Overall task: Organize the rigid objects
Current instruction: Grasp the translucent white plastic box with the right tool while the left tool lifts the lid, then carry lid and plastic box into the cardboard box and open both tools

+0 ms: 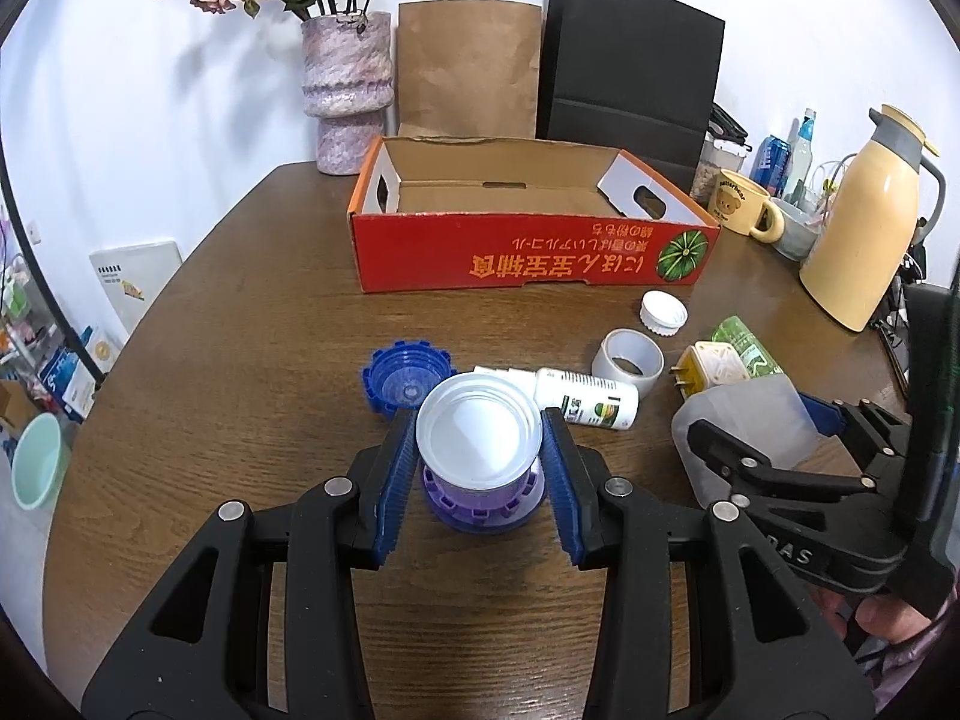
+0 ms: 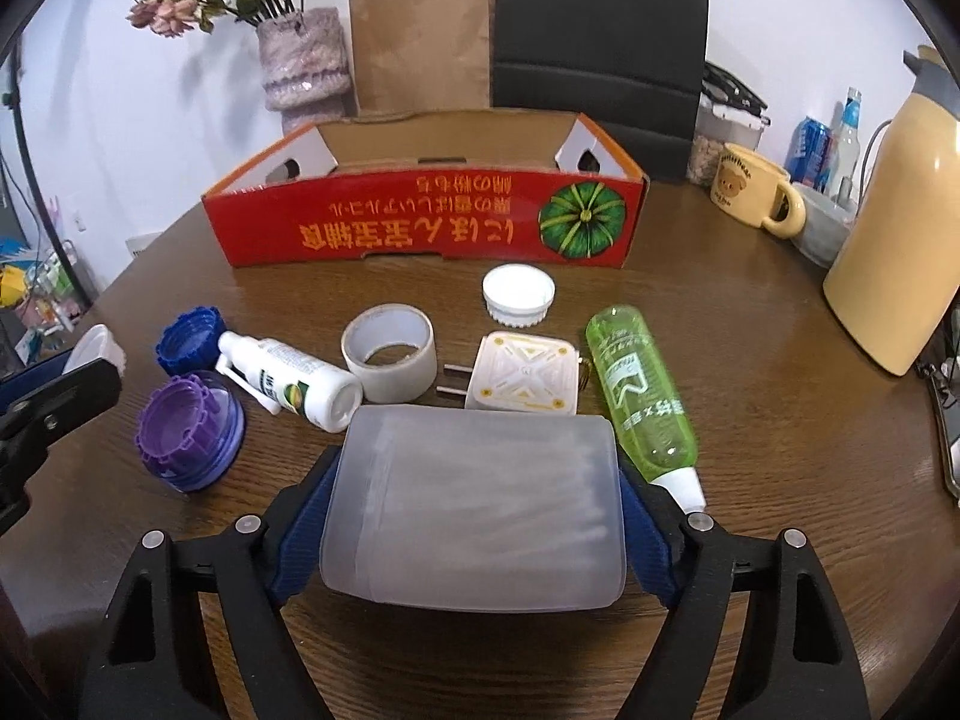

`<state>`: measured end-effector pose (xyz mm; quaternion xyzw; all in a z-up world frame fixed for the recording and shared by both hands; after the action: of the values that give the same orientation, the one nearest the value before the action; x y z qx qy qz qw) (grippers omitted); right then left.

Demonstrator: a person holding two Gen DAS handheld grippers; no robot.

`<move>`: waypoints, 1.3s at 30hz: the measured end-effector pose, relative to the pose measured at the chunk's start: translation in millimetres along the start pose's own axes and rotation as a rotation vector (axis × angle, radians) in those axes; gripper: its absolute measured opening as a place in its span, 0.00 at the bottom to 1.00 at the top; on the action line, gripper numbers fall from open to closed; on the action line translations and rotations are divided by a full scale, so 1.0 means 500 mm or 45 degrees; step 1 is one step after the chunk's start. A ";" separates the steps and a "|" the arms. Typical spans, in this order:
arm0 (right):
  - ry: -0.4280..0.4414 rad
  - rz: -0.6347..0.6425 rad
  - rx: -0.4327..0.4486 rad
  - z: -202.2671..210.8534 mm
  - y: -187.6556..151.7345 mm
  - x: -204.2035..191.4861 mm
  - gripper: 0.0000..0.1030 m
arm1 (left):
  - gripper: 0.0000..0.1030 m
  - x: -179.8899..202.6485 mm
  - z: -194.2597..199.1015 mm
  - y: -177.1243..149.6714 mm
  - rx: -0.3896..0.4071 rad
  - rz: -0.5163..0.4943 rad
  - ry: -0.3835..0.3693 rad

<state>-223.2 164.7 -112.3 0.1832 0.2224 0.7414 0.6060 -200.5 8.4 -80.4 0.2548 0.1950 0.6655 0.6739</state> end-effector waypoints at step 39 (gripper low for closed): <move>0.057 0.079 0.345 0.065 0.292 0.002 0.84 | 0.36 -0.025 -0.034 0.272 0.160 0.167 -0.023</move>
<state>-324.9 144.8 -4.8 0.2536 0.3283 0.7270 0.5471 -319.6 -4.9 -12.8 0.3149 0.2133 0.6922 0.6134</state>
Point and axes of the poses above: each gripper's, at about its wrist camera, not at the fingertips, and z roughly against the way its jaws point, x to its right, y to its top, the point moved 10 cm from there along -z, roughly the way its jaws point, and after that the axes turned 10 degrees about -x, right-handed, at the moved point
